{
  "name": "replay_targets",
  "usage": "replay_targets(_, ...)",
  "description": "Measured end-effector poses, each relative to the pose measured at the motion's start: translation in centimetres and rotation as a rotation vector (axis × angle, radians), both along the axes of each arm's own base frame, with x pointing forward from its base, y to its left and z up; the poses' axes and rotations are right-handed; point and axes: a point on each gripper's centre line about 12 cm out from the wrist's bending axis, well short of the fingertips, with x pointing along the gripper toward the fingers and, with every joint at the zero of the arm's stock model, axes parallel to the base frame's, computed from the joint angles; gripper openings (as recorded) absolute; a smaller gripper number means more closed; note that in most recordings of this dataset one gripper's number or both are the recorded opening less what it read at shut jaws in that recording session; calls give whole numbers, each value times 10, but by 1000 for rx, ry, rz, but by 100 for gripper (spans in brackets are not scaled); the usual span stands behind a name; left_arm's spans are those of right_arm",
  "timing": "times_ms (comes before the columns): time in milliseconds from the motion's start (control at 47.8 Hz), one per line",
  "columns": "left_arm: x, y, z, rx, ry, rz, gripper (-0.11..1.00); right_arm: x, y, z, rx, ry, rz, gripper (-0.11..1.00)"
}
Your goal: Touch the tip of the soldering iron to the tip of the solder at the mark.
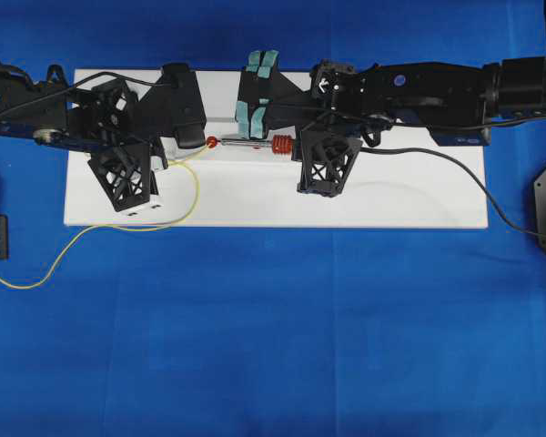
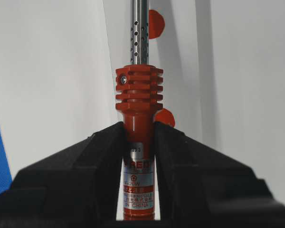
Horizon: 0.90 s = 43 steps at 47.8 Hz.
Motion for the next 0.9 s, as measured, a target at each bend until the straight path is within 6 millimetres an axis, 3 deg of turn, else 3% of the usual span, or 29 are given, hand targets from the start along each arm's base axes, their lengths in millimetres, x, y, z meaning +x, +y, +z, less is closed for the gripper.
replay_targets(167,-5,-1,15,6,-35,-1,2,0,0,0,-1,0,1,6)
replay_targets(460,-44,-6,46,12,-104,6,2,0,0,0,-1,0,1,6)
replay_targets(627,-58,-8,53,12,-136,14,2,0,0,0,-1,-1,1,6)
replay_targets(899,-59,-9,53,8,-135,18,2,0,-1,1,-4,-3,-5,6)
